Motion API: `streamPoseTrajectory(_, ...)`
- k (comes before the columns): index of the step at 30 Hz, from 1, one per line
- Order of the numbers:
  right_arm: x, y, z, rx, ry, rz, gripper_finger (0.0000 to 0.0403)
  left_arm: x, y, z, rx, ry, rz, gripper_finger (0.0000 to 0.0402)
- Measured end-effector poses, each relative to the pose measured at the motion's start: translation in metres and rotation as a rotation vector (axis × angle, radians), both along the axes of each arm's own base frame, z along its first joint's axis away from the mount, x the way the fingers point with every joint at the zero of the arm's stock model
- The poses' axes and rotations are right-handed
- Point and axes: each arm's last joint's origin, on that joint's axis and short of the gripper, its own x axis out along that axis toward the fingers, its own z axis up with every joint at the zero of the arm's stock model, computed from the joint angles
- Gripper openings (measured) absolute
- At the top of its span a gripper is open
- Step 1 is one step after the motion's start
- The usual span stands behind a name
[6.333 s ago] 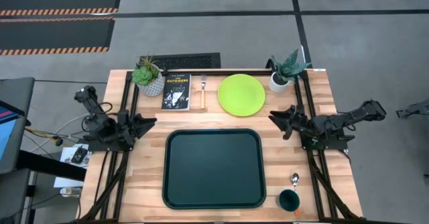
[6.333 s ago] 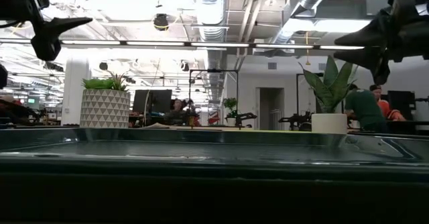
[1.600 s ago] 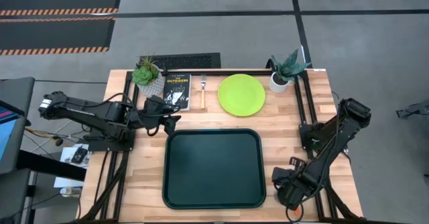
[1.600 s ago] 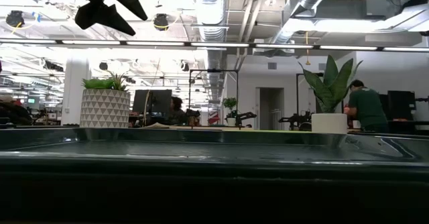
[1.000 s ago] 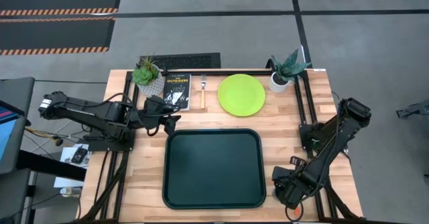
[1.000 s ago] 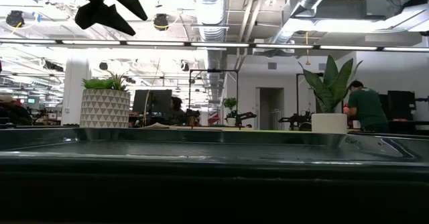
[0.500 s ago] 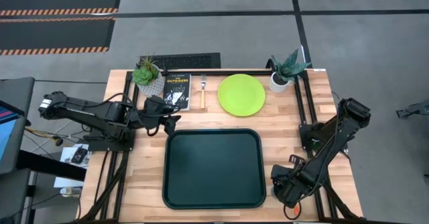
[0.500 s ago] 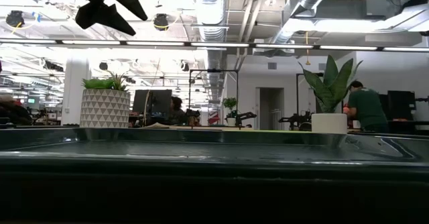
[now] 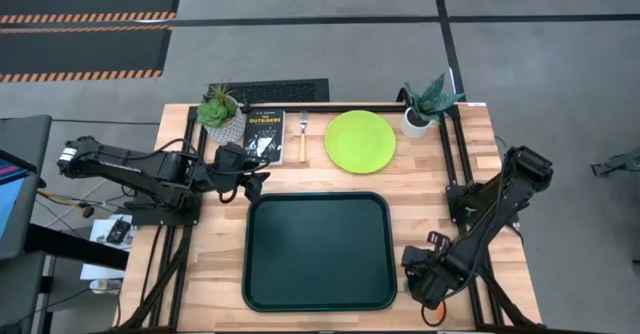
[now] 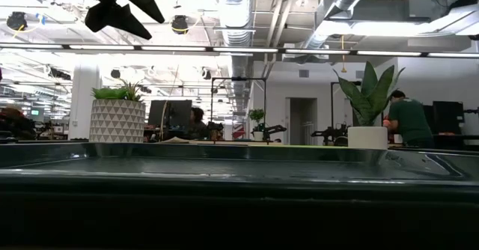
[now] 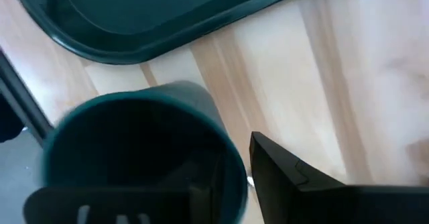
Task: Pick and place plate/cup/fork/spoon on tray
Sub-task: Put the green glass onto the black tray
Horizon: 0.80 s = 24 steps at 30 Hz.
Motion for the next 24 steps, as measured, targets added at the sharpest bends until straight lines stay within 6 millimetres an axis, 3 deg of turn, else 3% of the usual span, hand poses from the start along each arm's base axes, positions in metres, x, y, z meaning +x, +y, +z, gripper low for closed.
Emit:
streamPoseTrajectory(5, 0.001, -0.004, -0.016, 0.037, 0.012, -0.013, 0.0097, 0.000, 0.000, 0.000, 0.000, 0.000, 0.000, 0.0229)
streamPoseTrajectory(18, -0.005, -0.011, 0.000, 0.072, -0.010, -0.015, 0.0061, 0.000, 0.000, 0.000, -0.002, 0.000, -0.001, 0.0229)
streamPoseTrajectory(24, -0.005, -0.015, 0.003, 0.079, 0.007, -0.032, 0.0012, 0.000, 0.000, 0.000, -0.002, -0.001, -0.001, 0.0229)
